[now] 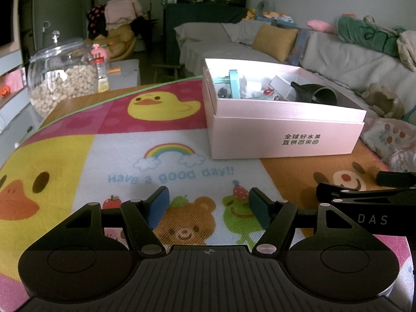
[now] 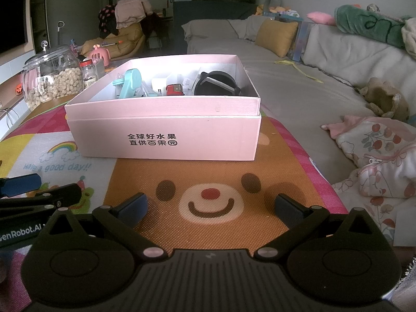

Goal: Organize rigid objects

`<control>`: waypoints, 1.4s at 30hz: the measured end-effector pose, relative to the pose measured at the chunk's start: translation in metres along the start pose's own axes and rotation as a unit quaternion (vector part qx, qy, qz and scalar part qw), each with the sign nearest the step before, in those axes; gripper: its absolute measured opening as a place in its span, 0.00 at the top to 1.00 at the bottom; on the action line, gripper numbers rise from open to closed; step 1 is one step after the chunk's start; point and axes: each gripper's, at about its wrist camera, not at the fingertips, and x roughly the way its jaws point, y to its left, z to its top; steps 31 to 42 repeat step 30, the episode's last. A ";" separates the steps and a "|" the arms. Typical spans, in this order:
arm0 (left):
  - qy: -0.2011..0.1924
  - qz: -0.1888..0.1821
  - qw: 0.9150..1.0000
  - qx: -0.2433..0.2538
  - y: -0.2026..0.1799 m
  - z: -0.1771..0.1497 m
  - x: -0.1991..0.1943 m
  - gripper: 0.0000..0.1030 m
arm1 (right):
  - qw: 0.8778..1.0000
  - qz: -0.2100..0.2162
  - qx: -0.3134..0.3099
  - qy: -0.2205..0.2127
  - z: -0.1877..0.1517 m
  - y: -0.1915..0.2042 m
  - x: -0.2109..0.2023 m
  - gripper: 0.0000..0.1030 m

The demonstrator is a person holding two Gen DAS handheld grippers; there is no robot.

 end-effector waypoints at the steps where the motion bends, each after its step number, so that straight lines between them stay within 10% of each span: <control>1: 0.000 0.001 1.000 0.001 -0.001 0.000 0.000 0.29 | 1.000 0.000 0.000 0.000 0.000 0.000 0.000 0.00; 42: 0.000 0.002 1.000 0.003 -0.001 0.000 0.000 0.29 | 1.000 0.000 0.000 0.000 0.000 0.000 0.000 0.00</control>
